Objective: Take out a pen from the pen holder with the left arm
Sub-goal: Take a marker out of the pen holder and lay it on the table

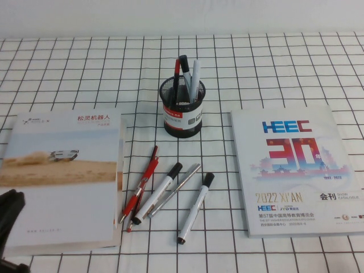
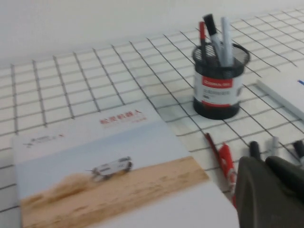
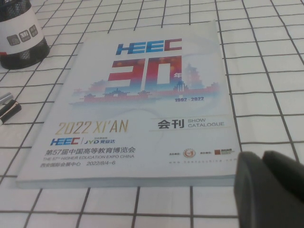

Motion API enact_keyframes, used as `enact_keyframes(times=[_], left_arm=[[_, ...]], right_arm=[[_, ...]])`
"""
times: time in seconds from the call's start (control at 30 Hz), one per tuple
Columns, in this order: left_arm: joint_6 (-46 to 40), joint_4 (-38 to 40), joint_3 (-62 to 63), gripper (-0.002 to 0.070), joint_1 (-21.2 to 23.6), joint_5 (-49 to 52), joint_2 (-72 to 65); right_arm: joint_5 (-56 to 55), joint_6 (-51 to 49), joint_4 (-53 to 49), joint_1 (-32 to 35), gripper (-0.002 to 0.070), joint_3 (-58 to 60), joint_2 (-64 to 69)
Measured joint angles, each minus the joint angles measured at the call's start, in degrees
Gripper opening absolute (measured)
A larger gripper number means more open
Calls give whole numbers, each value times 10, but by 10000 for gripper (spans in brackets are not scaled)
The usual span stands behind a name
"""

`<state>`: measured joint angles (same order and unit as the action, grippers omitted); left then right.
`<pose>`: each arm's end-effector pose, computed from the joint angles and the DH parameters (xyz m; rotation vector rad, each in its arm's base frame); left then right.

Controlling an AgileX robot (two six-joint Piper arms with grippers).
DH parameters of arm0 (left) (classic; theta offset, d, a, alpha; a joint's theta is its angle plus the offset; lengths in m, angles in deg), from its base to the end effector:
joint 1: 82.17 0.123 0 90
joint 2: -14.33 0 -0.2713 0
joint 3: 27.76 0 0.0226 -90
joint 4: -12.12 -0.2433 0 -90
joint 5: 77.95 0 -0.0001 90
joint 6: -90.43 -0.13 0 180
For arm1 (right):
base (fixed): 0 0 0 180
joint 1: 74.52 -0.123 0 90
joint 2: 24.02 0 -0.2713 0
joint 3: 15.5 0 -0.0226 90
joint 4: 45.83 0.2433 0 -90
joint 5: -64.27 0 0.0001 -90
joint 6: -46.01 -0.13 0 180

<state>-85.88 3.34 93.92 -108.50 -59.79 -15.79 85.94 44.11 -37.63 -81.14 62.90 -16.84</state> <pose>0.1215 -0.0532 0.2516 0.4655 1.8033 -0.2183 0.0943 0.0179 0.1600 0.0111 1.8750 0.2436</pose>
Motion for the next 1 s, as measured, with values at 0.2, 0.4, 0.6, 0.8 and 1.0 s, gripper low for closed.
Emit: enact_keyframes(times=[0.2,0.4,0.6,0.8,1.0], left_arm=[[-78,60,-59,-3,109,-32,121],[-194,217,-120,-3,220,-80,212],[-188,246,-165,-3,281,-89,224],[-146,219,-198,-3,288,-76,224],[-133,206,-199,-3,288,-44,224]], right_arm=[[0,0,0,0,-15,0,0],[0,0,0,0,-15,0,0],[0,0,0,0,-15,0,0],[0,0,0,0,-15,0,0],[0,0,0,0,-15,0,0]])
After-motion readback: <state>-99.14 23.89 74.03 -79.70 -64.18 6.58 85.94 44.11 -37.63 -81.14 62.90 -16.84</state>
